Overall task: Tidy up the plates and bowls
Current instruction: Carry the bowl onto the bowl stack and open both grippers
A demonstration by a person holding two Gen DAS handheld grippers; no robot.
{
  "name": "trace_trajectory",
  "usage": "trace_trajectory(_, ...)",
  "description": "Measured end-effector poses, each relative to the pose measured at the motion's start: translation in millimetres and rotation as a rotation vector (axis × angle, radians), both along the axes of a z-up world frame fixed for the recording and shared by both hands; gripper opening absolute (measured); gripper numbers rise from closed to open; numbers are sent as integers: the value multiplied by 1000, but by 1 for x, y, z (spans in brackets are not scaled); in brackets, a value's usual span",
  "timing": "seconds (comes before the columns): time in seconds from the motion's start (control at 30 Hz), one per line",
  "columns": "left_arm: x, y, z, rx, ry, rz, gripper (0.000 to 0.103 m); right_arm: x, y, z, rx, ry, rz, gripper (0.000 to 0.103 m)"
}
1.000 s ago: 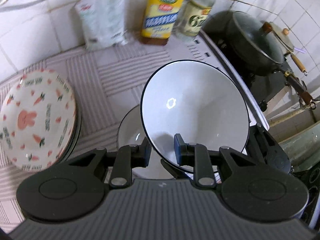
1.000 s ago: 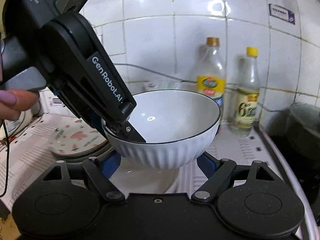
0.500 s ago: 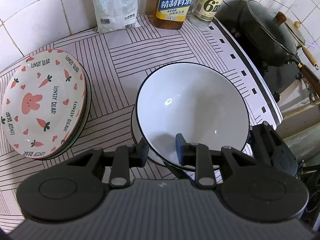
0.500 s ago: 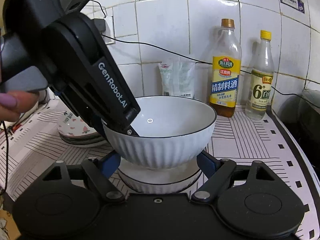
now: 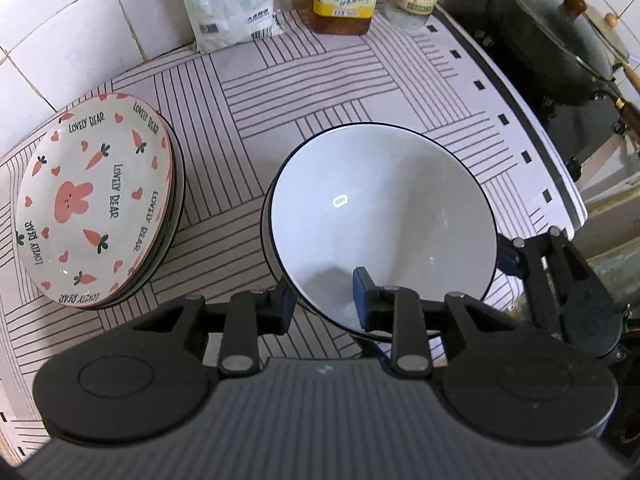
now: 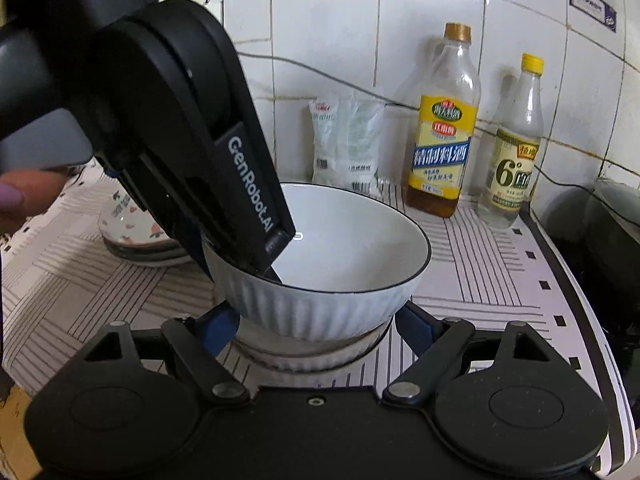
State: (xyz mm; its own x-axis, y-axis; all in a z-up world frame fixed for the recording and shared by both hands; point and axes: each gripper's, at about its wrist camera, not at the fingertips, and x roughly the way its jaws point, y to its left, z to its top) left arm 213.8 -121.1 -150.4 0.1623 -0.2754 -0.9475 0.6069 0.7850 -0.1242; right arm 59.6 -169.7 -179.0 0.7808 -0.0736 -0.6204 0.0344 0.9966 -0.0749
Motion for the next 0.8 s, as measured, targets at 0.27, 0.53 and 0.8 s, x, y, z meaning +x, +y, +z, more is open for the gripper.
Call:
trace_trajectory(0.27,2,-3,-9,73,-65,-3,36,-1,4,-5,-46,7,49,96)
trace_trajectory(0.53,2,1,-16,31,-40,18,36,-4,5,-8,-47,-5,26,95)
trace_trajectory(0.8,1,21,-11,-93,6,63,45,-12,7,-5,-39,-29,6,95)
